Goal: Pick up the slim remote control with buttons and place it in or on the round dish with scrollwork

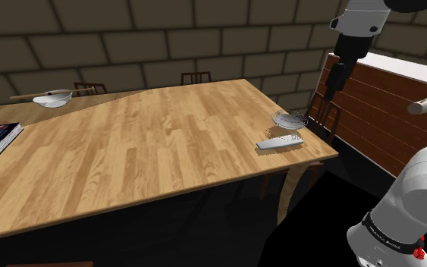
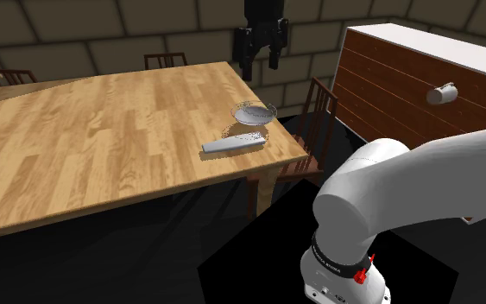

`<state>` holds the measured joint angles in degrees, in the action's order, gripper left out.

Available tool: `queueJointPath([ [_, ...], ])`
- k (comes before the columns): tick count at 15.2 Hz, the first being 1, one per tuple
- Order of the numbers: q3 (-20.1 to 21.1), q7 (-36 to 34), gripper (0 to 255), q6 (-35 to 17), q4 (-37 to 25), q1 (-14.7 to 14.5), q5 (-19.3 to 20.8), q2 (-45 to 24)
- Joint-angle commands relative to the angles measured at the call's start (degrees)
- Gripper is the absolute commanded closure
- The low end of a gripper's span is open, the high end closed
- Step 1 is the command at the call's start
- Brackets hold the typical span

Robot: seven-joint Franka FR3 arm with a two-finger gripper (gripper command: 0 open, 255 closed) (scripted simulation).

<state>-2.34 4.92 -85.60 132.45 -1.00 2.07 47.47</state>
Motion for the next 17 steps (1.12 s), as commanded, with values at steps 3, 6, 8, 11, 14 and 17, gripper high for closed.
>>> queueJointPath([
  [3,-2.09,5.45,0,-3.66,2.82,-1.38,1.50,-0.83],
  [6,-5.31,13.48,0,-9.35,6.37,-3.43,3.67,-2.87],
  [8,-7.46,18.77,0,-13.27,8.29,-4.79,5.01,-4.78],
  [11,-10.59,26.70,0,-19.32,10.51,-6.76,6.72,-8.46],
  [14,-13.73,34.55,0,-25.49,11.94,-8.96,8.04,-13.04],
  [17,-16.74,42.49,0,-31.70,12.62,-11.33,8.74,-18.43],
])
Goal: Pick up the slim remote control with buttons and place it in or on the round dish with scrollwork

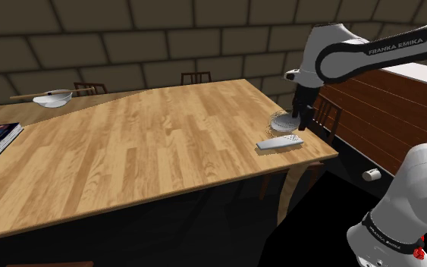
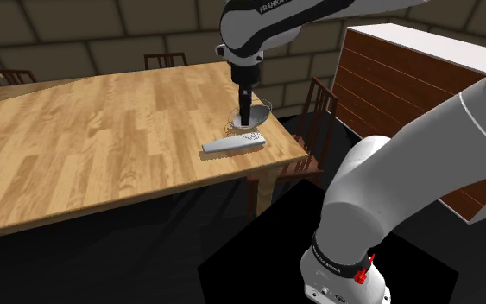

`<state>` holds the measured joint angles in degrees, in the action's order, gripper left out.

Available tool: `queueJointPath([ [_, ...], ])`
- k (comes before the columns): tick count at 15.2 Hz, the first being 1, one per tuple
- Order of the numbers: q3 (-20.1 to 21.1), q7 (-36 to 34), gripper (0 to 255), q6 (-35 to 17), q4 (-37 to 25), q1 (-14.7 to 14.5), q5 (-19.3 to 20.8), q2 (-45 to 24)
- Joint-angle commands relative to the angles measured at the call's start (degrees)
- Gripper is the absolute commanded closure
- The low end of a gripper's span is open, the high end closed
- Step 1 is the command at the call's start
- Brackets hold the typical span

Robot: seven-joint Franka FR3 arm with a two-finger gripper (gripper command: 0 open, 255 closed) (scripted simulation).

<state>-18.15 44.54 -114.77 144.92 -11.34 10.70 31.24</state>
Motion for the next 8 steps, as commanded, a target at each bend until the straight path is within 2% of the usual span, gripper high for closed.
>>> queueJointPath([
  [1,-1.91,5.54,0,-4.59,0.22,-1.86,0.18,-4.15],
  [6,-6.21,19.59,0,-14.63,-0.48,-6.33,-1.33,-14.90],
  [8,-6.55,20.78,0,-16.21,-0.22,-6.64,-1.72,-16.27],
])
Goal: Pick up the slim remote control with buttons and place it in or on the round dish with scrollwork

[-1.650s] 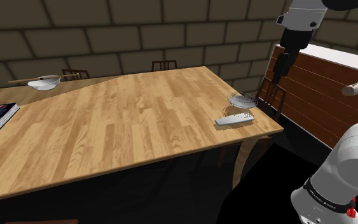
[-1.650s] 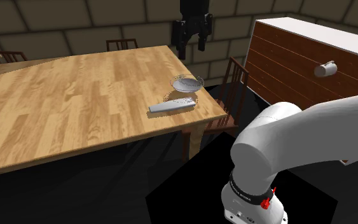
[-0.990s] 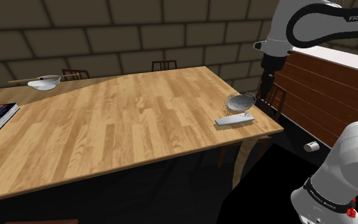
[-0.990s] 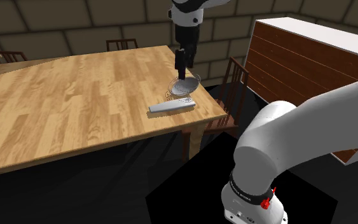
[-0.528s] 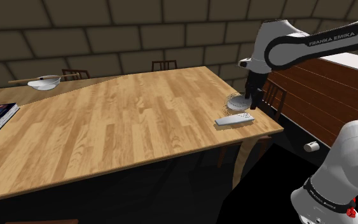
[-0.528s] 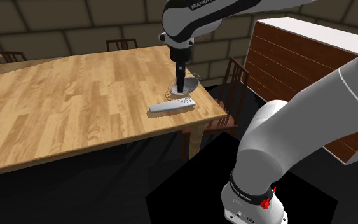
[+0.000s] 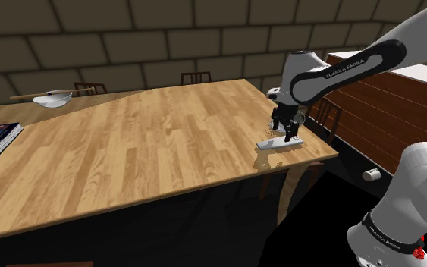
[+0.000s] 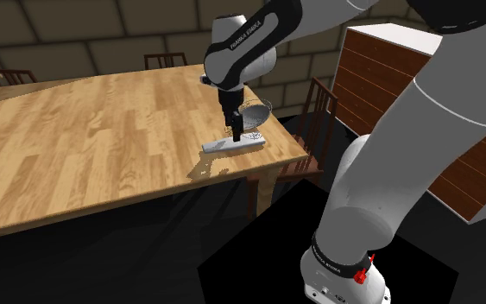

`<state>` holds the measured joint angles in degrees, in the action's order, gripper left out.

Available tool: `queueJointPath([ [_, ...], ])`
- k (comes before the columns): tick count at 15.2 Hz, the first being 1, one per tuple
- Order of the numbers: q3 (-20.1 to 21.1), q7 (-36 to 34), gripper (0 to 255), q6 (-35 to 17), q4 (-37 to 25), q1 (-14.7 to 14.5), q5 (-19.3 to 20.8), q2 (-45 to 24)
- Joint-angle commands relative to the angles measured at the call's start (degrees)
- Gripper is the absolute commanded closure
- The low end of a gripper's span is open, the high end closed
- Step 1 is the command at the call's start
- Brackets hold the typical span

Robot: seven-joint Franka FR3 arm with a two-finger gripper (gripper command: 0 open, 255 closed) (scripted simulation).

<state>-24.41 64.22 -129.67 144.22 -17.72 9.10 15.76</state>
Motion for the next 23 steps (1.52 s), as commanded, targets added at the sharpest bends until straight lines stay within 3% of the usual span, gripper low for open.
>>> queueJointPath([
  [1,-0.42,1.23,0,-2.21,0.84,-0.31,-0.27,-1.35],
  [6,-1.22,2.17,0,-7.27,2.59,-0.69,-1.36,-4.80],
  [14,-1.20,2.17,0,-7.26,2.59,-0.67,-1.36,-4.79],
  [15,-1.20,2.17,255,-7.26,2.59,-0.67,-1.36,-4.79],
  [23,-1.20,2.17,255,-7.27,2.59,-0.67,-1.36,-4.80],
])
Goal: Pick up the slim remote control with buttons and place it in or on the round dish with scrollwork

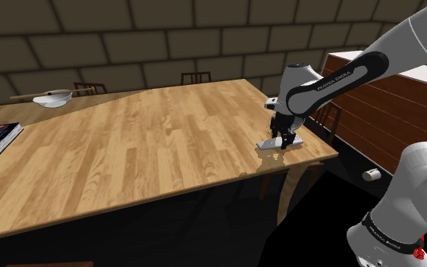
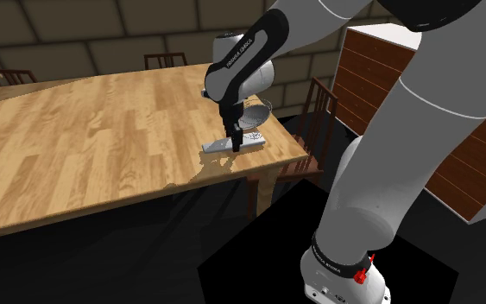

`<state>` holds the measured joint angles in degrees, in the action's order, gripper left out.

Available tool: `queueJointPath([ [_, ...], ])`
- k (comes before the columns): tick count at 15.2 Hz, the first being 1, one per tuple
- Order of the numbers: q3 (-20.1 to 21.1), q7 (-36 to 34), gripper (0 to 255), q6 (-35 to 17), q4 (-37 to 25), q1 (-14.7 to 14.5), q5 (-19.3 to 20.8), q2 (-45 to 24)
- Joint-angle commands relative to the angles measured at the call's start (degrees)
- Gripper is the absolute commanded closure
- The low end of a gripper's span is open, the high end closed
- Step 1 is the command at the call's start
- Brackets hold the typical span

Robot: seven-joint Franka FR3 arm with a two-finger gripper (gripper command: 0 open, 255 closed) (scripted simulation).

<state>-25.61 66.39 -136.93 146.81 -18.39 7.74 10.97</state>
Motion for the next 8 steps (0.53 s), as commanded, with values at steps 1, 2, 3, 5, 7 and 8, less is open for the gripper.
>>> queueJointPath([
  [1,0.00,0.01,255,-0.01,0.00,0.00,0.00,-0.02],
  [2,0.13,-0.19,255,0.90,-0.28,0.08,0.25,0.65],
  [3,0.26,-0.36,255,1.81,-0.59,0.14,0.46,1.28],
  [5,0.52,-0.68,255,3.63,-1.24,0.27,0.84,2.50],
  [7,0.79,-0.95,255,5.43,-1.93,0.38,1.16,3.66],
  [8,0.93,-1.07,255,6.33,-2.30,0.43,1.29,4.20],
])
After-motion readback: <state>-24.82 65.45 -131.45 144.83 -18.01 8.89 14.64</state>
